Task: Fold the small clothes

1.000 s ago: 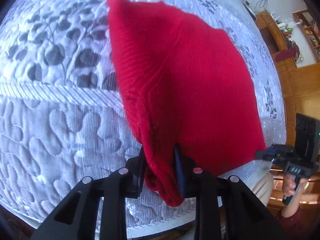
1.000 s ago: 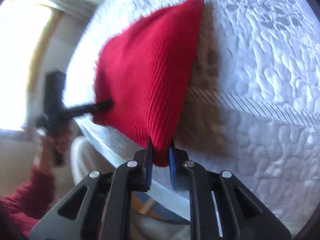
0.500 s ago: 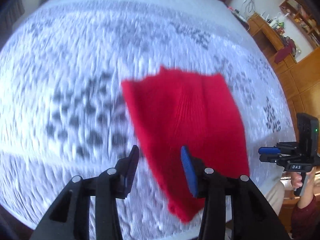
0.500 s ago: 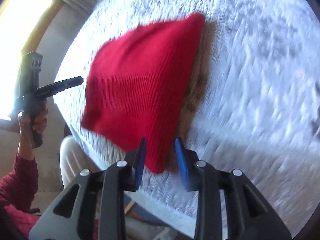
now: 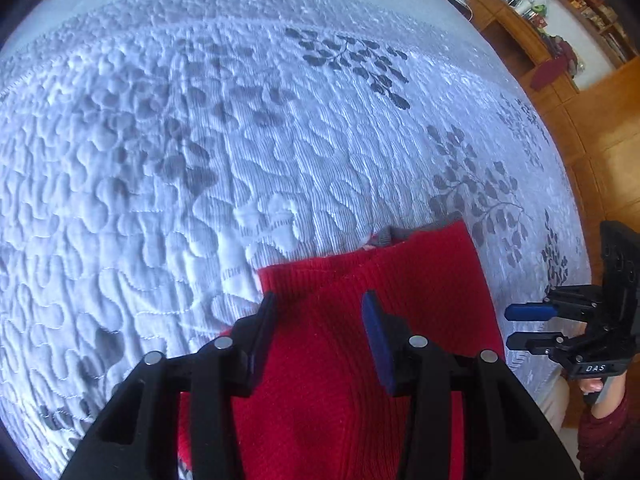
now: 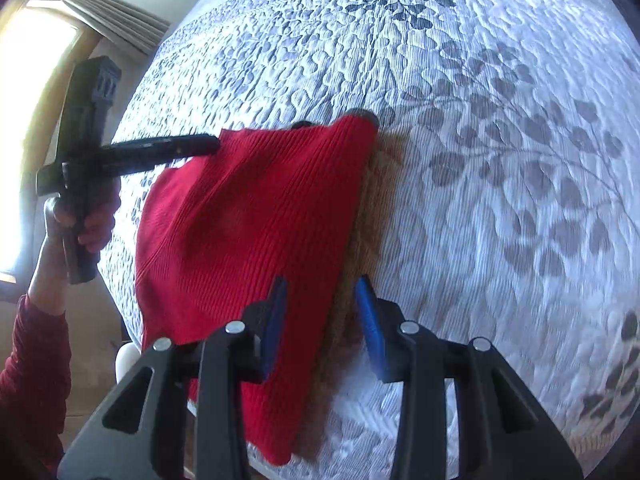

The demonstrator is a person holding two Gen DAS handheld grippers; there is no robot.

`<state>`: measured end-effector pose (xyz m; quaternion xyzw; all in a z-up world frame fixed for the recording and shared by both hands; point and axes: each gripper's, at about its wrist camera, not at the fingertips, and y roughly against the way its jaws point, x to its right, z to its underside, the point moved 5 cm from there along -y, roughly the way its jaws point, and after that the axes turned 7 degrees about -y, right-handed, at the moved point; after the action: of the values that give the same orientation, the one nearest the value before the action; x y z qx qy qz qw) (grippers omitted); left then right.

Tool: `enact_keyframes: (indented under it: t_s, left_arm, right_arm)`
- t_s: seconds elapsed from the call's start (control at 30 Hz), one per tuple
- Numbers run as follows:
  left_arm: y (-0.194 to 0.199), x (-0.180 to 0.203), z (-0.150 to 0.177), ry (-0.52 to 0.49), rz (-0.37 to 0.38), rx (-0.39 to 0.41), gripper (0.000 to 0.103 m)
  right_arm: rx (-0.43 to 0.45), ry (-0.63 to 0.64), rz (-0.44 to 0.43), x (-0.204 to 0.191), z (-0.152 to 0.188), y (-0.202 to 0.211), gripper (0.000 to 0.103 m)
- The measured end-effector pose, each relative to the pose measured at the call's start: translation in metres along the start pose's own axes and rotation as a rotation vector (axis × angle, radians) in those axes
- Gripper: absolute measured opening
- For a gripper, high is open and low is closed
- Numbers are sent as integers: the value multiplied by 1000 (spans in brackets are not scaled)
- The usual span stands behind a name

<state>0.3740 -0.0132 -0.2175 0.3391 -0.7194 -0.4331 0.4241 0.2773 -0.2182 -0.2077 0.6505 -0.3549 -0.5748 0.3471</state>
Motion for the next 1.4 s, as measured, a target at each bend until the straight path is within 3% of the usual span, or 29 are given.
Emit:
enact_keyframes:
  t_s: [0.07, 0.17, 0.2, 0.4, 0.47, 0.53, 0.63, 0.7, 0.8, 0.9, 0.97, 1.0, 1.1, 1.23, 1.3, 1.4]
  left_arm:
    - [-6, -2, 1, 0, 13, -7, 42]
    - [-15, -3, 0, 0, -1, -19, 14]
    - [-15, -4, 0, 17, 10, -13, 11]
    - [17, -24, 5, 135, -38, 124, 7]
    - [6, -32, 10, 161, -49, 98, 8]
    - [-11, -29, 13, 126, -82, 54, 9]
    - [0, -22, 10, 119, -103, 92, 16]
    - [17, -20, 11, 143, -113, 141, 43]
    - [44, -7, 19, 108, -112, 213, 44]
    - [44, 11, 34, 76, -53, 189, 43]
    - [31, 16, 44, 56, -72, 141, 42]
    - [24, 17, 49, 49, -92, 122, 42]
    - [12, 8, 61, 60, -99, 121, 44]
    - [1, 5, 65, 55, -115, 129, 44]
    - [2, 8, 63, 64, -136, 119, 44]
    - [17, 12, 65, 93, -171, 120, 46]
  right_arm:
    - [-1, -6, -2, 2, -5, -5, 41]
    - [5, -22, -16, 4, -8, -9, 41]
    - [6, -26, -20, 4, -9, -9, 41]
    - [24, -10, 1, 7, -7, 0, 41]
    - [25, -11, 17, 7, -10, -2, 41]
    - [22, -15, 21, 5, -13, -6, 41]
    - [21, -30, -1, 1, -20, -7, 41]
    - [14, -41, -21, 0, -26, -7, 44]
    - [-20, -57, -30, 0, -37, -15, 56]
    - [-59, -88, -45, 1, -48, -30, 54]
    - [-78, -108, -48, 2, -54, -38, 37]
    - [-81, -110, -50, 1, -56, -40, 22]
    - [-63, -101, -23, 3, -56, -38, 14]
    - [-76, -151, 0, 18, -55, -48, 14]
    - [-59, -113, 22, 13, -54, -46, 15]
    - [-6, -53, 90, 4, -49, -31, 29]
